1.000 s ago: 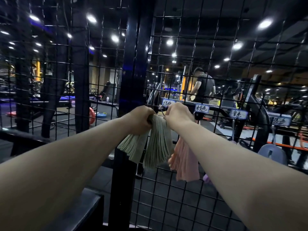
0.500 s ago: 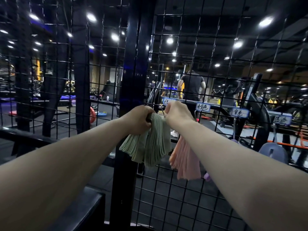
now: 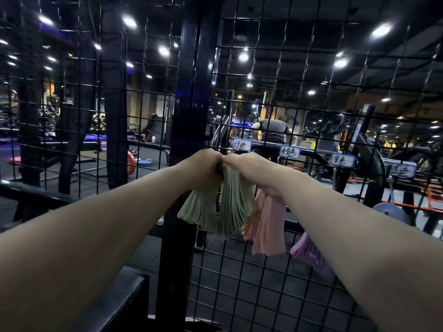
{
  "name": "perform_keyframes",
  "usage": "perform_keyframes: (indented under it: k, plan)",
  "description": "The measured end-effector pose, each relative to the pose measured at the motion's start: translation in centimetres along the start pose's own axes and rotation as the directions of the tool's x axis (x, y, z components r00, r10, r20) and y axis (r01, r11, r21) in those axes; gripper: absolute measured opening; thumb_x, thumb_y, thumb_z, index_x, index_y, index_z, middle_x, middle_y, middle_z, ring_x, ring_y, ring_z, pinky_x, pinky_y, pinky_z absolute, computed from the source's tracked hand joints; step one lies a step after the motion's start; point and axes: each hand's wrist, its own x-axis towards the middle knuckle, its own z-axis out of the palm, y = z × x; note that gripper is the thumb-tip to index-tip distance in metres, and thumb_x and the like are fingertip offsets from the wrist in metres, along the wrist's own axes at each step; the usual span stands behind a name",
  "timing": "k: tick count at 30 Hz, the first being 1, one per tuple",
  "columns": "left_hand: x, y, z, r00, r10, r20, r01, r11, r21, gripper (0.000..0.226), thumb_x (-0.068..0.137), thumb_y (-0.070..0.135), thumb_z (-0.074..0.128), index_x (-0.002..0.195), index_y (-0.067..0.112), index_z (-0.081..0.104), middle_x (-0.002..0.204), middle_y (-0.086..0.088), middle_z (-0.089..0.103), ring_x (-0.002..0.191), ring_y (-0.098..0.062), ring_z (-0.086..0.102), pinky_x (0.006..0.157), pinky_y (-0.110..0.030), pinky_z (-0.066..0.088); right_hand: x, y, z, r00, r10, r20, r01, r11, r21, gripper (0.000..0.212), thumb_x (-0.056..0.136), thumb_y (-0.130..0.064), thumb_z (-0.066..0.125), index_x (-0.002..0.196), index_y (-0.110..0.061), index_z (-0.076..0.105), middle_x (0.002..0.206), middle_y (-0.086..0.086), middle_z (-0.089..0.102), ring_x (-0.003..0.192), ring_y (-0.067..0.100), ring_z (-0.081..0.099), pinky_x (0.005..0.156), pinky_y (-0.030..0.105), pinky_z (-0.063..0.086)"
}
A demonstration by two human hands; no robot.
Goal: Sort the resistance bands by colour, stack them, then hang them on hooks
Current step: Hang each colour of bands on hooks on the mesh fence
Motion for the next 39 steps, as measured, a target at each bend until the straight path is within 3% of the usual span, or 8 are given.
perform_keyframes:
  k: [3,8,14,18,22,28,34,39]
  plan:
    - [0.0,-0.3,0.2,1.000,0.013,0.002,-0.013,0.998,0.065,0.012,0.082,0.005,0.056,0.084,0.013,0.065,0.088,-0.006,0.066,0.092,-0.026,0.064,0.074,-0.026,0.044,0.0,0.2,0.1,0.999,-0.039,-0.007,0.038,0.993,-0.111,0.037,0.081,-0.047,0.056,0.090,-0.013,0.066,0.086,0.004,0.060,0.081,0.022,0.053,0.073,0.035,0.043]
    - [-0.3,-0.4,0.6,0.999,0.018,0.033,-0.020,0.999,0.047,0.032,0.081,0.002,0.054,0.109,0.006,0.069,0.104,-0.009,0.069,0.099,-0.024,0.064,0.087,-0.036,0.050,-0.6,0.1,0.7,0.999,-0.051,0.002,0.050,0.965,-0.256,0.065,0.067,-0.064,0.045,0.113,-0.018,0.051,0.102,0.001,0.059,0.100,0.025,0.054,0.088,0.040,0.046]
    - [-0.4,-0.9,0.8,1.000,0.010,0.027,-0.009,0.998,-0.056,0.028,0.080,0.002,0.060,0.107,0.000,0.068,0.100,-0.012,0.069,0.093,-0.025,0.065,0.080,-0.031,0.050,-0.5,0.4,0.5,0.994,-0.088,0.062,0.106,0.901,-0.420,0.061,0.091,-0.062,0.047,0.135,-0.019,0.044,0.127,0.008,0.057,0.114,0.026,0.056,0.099,0.043,0.046]
    - [-0.4,-1.4,0.8,0.998,-0.036,0.060,0.045,0.986,-0.159,0.030,0.079,0.000,0.061,0.109,0.001,0.066,0.098,-0.011,0.070,0.092,-0.025,0.066,0.078,-0.033,0.052,-0.9,0.8,0.3,0.995,-0.082,0.054,0.096,0.924,-0.369,0.084,0.084,-0.068,0.057,0.141,-0.014,0.028,0.127,0.009,0.057,0.113,0.027,0.059,0.097,0.047,0.049]
    - [-0.3,-1.5,1.1,0.994,-0.073,0.077,0.088,0.972,-0.217,0.031,0.078,-0.006,0.059,0.108,-0.002,0.065,0.099,-0.014,0.069,0.087,-0.020,0.063,0.069,-0.021,0.048,-1.2,0.6,1.2,0.996,-0.086,-0.017,0.077,0.955,-0.288,0.078,0.088,-0.059,0.059,0.135,-0.005,0.028,0.119,0.012,0.058,0.105,0.029,0.061,0.082,0.041,0.052]
    - [-0.7,-1.7,1.7,0.994,-0.092,0.053,0.103,0.961,-0.258,0.030,0.076,-0.004,0.062,0.106,-0.001,0.064,0.097,-0.012,0.069,0.088,-0.021,0.064,0.073,-0.028,0.050,-2.1,1.2,2.3,0.984,-0.178,-0.017,0.159,0.914,-0.372,0.072,0.093,-0.057,0.046,0.142,-0.010,0.021,0.135,0.014,0.041,0.126,0.030,0.043,0.105,0.049,0.040]
    - [-0.7,-1.8,2.4,0.995,-0.085,0.057,0.094,0.981,-0.168,0.059,0.057,0.044,0.056,0.106,0.013,0.062,0.105,-0.011,0.057,0.087,-0.022,0.064,0.071,-0.023,0.045,-2.0,0.8,1.5,0.997,-0.076,0.011,0.076,0.975,-0.211,0.082,0.079,-0.044,0.064,0.139,-0.012,0.017,0.123,0.012,0.052,0.101,0.023,0.057,0.068,0.032,0.046]
    - [-0.3,-1.4,1.6,0.992,-0.112,0.063,0.122,0.971,-0.207,0.033,0.074,-0.002,0.062,0.107,0.001,0.061,0.094,-0.008,0.064,0.082,-0.019,0.060,0.063,-0.023,0.046,-2.4,0.6,1.9,0.997,-0.067,0.047,0.080,0.924,-0.375,0.088,0.077,-0.032,0.076,0.135,-0.008,0.015,0.126,0.010,0.036,0.116,0.026,0.043,0.087,0.034,0.046]
